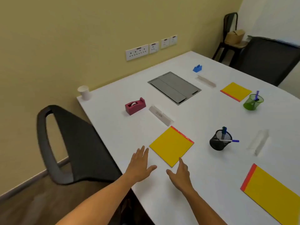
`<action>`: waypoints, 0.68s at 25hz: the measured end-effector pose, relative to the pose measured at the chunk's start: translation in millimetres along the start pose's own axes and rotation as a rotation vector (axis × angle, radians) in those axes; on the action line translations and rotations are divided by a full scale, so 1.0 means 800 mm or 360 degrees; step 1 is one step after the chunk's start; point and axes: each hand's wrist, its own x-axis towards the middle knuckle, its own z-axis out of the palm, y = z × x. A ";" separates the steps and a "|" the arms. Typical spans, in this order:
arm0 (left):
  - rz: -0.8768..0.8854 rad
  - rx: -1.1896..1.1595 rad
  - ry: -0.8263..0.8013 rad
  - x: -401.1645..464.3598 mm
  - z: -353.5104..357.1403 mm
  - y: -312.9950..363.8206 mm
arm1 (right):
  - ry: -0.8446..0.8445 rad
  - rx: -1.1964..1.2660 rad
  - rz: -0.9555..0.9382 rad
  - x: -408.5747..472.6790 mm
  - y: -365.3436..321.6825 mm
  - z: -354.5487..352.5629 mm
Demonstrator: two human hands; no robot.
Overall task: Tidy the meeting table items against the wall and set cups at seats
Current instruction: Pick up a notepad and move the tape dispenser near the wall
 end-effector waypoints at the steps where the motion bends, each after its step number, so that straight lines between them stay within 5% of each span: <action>1: 0.0040 -0.0008 -0.0036 0.016 0.000 -0.005 | 0.0023 0.0033 0.0035 0.010 -0.002 0.003; 17: 0.0317 -0.0183 -0.0663 0.188 0.033 -0.037 | 0.0375 0.0807 0.0955 0.110 -0.043 0.057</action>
